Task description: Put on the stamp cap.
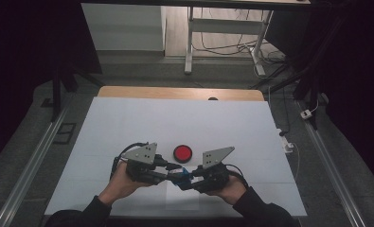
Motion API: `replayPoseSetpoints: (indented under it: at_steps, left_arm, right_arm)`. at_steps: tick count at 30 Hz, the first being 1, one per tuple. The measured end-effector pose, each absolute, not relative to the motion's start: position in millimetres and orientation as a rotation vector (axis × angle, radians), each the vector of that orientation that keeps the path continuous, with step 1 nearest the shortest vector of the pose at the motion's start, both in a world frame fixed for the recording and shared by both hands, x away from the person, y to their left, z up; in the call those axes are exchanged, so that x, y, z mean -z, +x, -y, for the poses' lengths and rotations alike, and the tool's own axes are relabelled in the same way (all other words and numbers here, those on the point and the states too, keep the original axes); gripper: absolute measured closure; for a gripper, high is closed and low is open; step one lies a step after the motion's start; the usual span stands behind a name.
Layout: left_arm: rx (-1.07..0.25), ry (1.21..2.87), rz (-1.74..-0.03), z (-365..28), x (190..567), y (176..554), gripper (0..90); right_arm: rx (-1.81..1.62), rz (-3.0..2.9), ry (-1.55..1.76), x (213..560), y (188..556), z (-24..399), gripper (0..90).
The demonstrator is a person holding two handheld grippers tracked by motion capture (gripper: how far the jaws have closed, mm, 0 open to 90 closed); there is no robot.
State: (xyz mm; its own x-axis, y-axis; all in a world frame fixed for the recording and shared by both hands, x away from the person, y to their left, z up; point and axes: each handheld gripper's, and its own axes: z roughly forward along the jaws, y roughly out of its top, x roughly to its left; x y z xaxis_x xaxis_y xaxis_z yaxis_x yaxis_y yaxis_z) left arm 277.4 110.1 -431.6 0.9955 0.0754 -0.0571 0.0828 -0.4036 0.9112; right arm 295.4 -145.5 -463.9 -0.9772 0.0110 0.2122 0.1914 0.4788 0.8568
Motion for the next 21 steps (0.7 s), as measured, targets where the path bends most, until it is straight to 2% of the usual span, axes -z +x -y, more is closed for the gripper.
replayPoseSetpoints:
  at_steps: [13,21]
  left_arm:
    - [0.037,1.957,-0.12,-111.4,435.1,280.2,70.4]
    - [0.031,1.961,-0.143,-111.6,433.7,280.4,70.5]
  right_arm:
    - [1.534,2.539,-0.163,462.9,295.0,147.0,68.0]
    - [1.539,2.571,-0.2,463.3,293.8,146.3,61.6]
